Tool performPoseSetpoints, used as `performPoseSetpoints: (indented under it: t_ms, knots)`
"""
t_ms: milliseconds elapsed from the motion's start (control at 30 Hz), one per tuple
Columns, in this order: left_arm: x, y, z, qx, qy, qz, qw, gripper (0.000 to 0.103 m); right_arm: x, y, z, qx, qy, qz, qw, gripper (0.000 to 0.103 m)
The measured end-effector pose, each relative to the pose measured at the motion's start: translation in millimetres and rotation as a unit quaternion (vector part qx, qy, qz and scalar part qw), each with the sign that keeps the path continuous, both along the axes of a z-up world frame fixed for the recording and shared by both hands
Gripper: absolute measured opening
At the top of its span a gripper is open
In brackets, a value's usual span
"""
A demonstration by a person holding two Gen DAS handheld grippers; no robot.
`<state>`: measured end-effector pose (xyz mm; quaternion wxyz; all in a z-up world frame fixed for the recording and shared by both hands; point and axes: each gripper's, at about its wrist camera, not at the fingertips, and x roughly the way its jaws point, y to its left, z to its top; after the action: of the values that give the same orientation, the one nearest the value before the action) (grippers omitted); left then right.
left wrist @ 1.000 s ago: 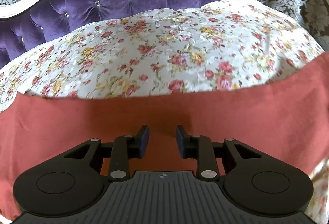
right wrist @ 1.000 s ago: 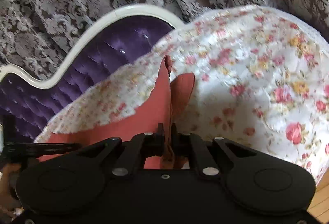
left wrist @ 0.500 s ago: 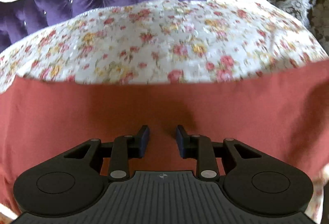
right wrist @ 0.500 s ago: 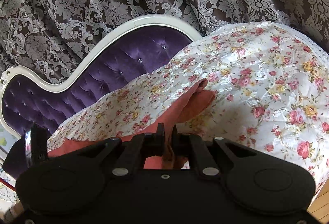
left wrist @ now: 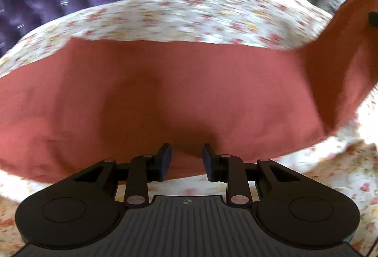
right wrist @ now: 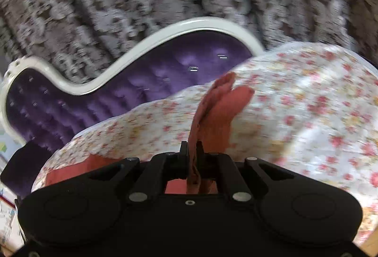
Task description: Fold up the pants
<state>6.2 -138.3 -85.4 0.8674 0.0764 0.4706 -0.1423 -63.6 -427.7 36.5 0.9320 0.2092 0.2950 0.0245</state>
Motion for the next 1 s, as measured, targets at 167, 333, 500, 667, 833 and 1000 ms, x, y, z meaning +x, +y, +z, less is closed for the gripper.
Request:
performPoseSetpoints:
  t_ms: [167,333,500,667,833,1000]
  knots:
    - [6,69,13,0.008,-0.026,0.059,0.9979,0.029,28,77,4,0.000,-0.008,0.067,0.998,0.012]
    - [10,130,20,0.009,-0.039,0.115,0.9926,0.029,62,158,-18,0.011,0.006,0.139,0.990,0.012]
    - [15,174,15,0.007,-0.032,0.158,0.9869,0.029,84,228,-56,-0.018,0.030,0.190,0.981,0.012]
    - [15,195,10,0.001,-0.027,0.179,0.9834,0.029,94,284,-94,-0.071,0.061,0.217,0.972,0.013]
    - [16,199,12,-0.008,-0.027,0.181,0.9832,0.029,88,310,-117,-0.106,0.058,0.258,0.959,0.048]
    - [20,193,24,-0.021,-0.044,0.166,0.9849,0.029,63,291,-90,-0.084,-0.002,0.284,0.955,0.058]
